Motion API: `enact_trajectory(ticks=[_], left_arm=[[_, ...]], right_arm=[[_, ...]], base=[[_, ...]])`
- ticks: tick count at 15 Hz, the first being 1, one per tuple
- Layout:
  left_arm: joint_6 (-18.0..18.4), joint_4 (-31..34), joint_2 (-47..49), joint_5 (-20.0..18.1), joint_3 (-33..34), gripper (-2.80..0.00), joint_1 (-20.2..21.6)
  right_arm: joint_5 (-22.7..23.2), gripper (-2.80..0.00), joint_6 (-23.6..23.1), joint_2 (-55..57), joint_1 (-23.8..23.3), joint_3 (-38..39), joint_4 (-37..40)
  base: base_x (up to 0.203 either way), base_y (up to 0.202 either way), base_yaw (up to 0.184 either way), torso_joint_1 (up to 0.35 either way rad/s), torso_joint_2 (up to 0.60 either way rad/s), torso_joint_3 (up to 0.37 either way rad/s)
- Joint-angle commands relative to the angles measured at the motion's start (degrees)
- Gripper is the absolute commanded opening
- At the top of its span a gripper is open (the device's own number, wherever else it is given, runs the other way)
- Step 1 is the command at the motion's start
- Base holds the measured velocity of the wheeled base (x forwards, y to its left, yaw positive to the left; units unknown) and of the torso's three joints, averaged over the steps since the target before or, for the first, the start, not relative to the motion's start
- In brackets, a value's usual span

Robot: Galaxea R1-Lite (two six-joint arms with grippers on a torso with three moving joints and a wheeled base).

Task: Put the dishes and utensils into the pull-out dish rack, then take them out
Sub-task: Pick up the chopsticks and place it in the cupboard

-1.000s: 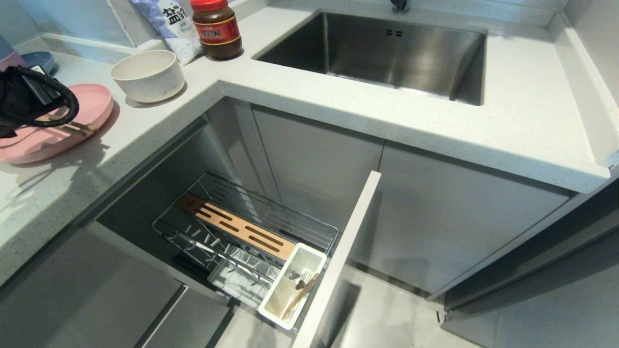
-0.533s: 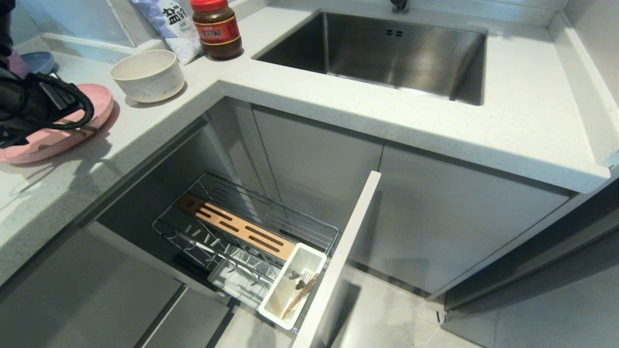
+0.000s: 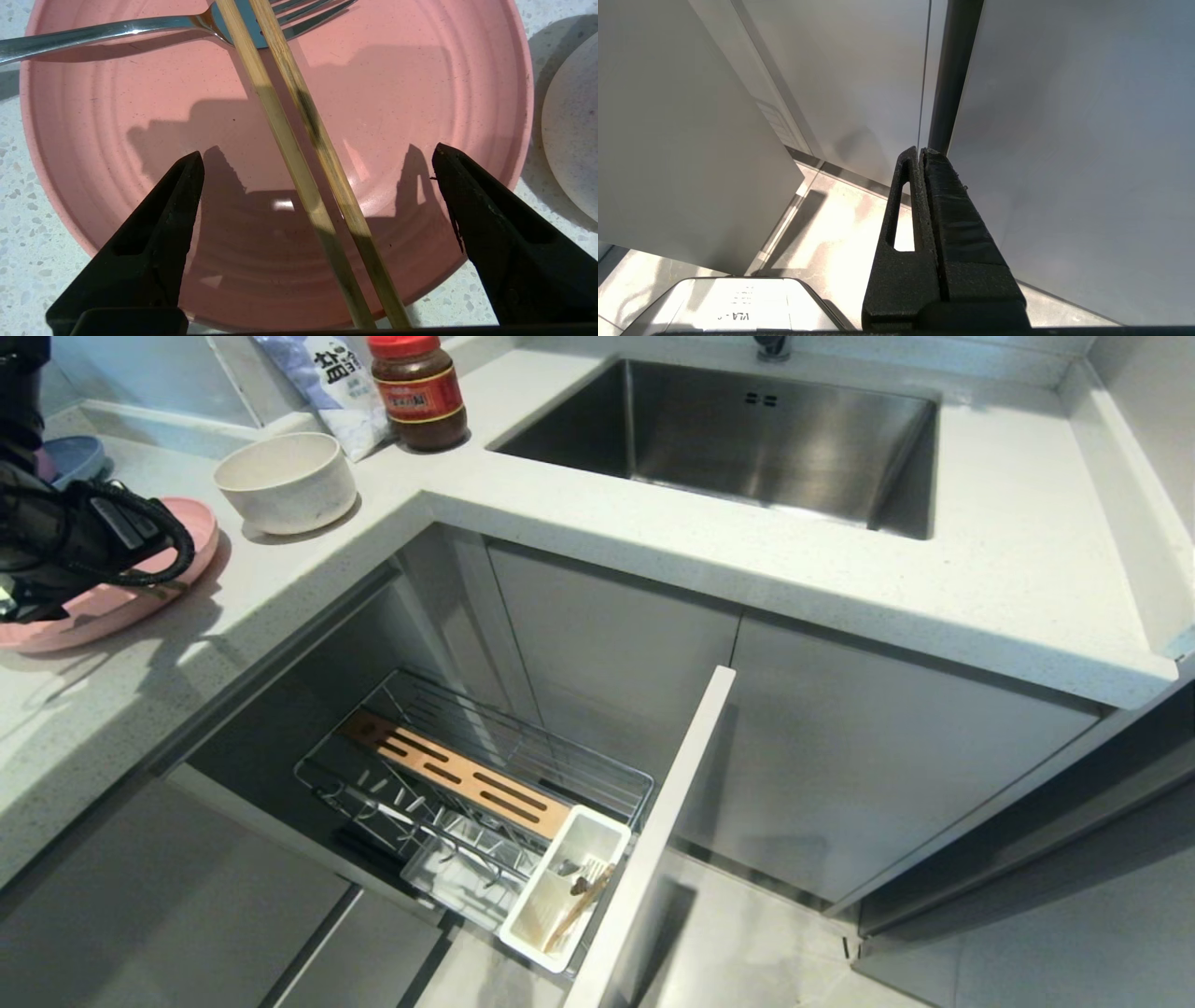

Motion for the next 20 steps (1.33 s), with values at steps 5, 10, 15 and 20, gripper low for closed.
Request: enact_trajectory(ticks=[5,10,15,20], left_arm=[[-0.2,0.2,0.5,0.3,0.0,-2.80,0.0],[-0.2,0.2,0.5,0.5,-0.4,-2.80,0.0],[-0.2,0.2,0.4,0.5,-0.5,-2.80,0.0],[-0.2,0.2,-1.0,0.5,-0.9,-2.80,0.0]], right_arm=[[-0.1,-2.80,0.0,-0.2,0.0,0.1,0.0],[0.0,-2.80,0.0,-0.2,0.0,0.1,0.0],[-0.1,-2.80,0.0,-0.2,0.0,0.1,0.0],[0.0,-2.80,0.0,-0.2,0.0,0.1,0.0]], base=[[0.000,0.000,0.000,0.000,0.00,0.000],[0.000,0.000,0.000,0.000,0.00,0.000],[0.000,0.000,0.000,0.000,0.00,0.000],[0.000,0.000,0.000,0.000,0.00,0.000]])
